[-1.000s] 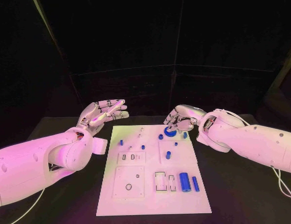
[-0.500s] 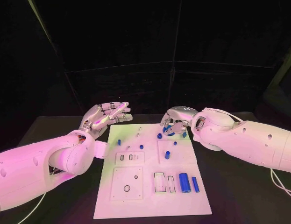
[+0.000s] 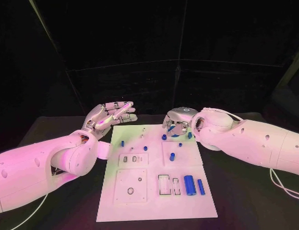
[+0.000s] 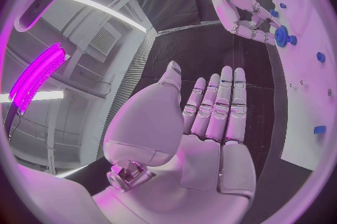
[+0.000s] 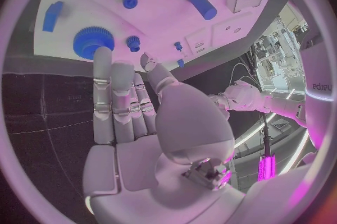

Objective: Assemble the parts on the task board

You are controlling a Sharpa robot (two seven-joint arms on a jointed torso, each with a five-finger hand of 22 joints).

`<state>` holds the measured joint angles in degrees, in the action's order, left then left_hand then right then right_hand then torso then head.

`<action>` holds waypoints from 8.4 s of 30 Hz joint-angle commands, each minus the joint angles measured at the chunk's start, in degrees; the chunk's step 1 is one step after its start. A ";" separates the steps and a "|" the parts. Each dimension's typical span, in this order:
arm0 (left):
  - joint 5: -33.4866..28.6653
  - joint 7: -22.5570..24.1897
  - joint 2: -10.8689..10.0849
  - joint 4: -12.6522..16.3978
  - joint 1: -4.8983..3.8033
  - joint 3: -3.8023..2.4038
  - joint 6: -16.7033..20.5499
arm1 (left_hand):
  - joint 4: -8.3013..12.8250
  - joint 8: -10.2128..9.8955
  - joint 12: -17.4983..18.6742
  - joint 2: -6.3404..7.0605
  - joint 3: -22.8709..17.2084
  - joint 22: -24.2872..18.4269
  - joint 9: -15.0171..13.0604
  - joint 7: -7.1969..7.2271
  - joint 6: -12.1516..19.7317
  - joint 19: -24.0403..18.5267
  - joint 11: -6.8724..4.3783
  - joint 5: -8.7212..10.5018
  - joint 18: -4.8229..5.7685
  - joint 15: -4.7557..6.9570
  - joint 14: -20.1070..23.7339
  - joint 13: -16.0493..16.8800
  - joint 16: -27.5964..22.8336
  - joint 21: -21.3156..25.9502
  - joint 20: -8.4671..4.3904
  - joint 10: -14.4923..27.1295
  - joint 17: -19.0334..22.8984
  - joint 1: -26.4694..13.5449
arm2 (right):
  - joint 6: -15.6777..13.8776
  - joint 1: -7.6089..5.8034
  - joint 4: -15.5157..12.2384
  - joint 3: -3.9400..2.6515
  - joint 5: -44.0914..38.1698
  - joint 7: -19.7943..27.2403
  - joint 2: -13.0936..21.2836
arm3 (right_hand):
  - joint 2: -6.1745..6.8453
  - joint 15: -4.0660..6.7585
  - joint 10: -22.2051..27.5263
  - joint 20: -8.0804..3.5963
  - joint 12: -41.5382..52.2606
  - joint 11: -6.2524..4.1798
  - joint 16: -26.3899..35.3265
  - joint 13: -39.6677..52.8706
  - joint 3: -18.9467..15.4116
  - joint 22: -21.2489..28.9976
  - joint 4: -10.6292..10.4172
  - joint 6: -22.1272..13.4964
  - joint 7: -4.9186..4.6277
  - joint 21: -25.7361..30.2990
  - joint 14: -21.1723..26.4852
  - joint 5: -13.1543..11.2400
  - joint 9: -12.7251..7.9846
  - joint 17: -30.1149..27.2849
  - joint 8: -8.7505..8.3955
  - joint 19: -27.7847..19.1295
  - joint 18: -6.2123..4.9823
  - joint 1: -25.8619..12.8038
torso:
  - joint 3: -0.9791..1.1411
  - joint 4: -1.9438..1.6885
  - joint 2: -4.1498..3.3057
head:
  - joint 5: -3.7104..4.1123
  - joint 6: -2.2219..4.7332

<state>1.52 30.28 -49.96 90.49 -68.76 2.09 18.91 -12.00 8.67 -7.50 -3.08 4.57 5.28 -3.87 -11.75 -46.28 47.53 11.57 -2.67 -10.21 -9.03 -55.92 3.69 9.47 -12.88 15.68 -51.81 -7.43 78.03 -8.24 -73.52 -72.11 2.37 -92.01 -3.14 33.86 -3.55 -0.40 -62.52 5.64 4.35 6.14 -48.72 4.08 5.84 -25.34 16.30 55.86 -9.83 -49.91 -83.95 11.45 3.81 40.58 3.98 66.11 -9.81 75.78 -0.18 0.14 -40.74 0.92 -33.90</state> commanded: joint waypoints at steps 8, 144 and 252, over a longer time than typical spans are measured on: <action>0.61 0.06 -0.44 0.81 -0.57 -0.06 -0.38 | 0.39 -0.35 0.40 -0.02 0.06 -0.10 0.09 -2.49 -0.28 0.46 0.09 -0.06 -0.28 -0.28 0.02 -0.08 -0.34 0.31 -0.09 -0.27 0.09 0.66 | 3.32 -0.18 2.24 -0.05 -1.01 -0.27 -2.06 | 0.16 -0.38 0.61 0.19 0.28 -0.01 -5.32 0.04 1.48 -2.42 0.02 0.00 0.08 -2.70 -1.69 -0.74 0.09 5.16 -0.07 -0.21 -0.51 -0.69 | -0.11 -0.04 -0.28 | -0.04 -0.61; 0.61 -0.21 0.32 0.67 -3.19 -0.04 -1.45 | 0.65 -0.75 1.00 -0.44 0.36 -0.44 0.11 -2.71 -0.29 0.88 0.23 -0.06 -0.29 -0.33 -0.25 -0.06 -0.86 0.67 -0.06 -0.19 0.12 0.73 | -2.55 0.52 22.13 -0.01 1.90 0.83 -20.47 | 1.73 0.54 -4.68 0.11 -0.07 -1.18 -19.70 0.12 15.33 -21.96 -1.86 5.40 1.01 -18.83 -1.35 -3.90 0.32 16.77 0.17 4.11 2.02 -4.29 | -0.10 -0.27 -2.29 | -1.55 -1.67; 0.60 0.08 1.03 -2.12 -3.25 0.05 -2.24 | 0.96 -0.81 1.22 -0.91 0.69 -0.81 0.04 -2.34 -0.92 1.33 -0.03 -0.06 -0.32 -0.21 -0.67 -0.01 -1.37 1.09 -0.12 -0.90 0.11 0.90 | 1.78 0.90 7.52 -1.88 8.46 -11.17 -2.94 | 1.32 2.00 -17.78 -0.97 74.16 -2.77 -39.51 72.02 -0.82 -50.94 -15.73 -1.72 1.65 -34.73 -5.16 -3.40 1.18 45.03 8.75 17.75 7.07 3.62 | -0.19 1.34 -1.84 | -2.29 -2.02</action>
<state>1.88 29.91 -48.96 88.33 -71.92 2.19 17.34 -11.37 8.22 -6.60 -3.80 5.20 4.53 -3.82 -11.96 -46.90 48.47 11.57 -2.67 -10.18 -9.23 -56.11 3.69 8.39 -11.98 15.55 -52.21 -7.38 78.75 -5.73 -72.79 -64.45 0.33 -82.51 -14.43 30.91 -1.01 1.16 -79.89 4.78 78.27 3.40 -87.91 74.97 4.51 -74.93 0.43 53.12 -8.35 -84.31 -83.99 8.28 4.47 74.91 12.24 83.56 -3.55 79.05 -0.37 1.43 -42.60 -1.31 -35.90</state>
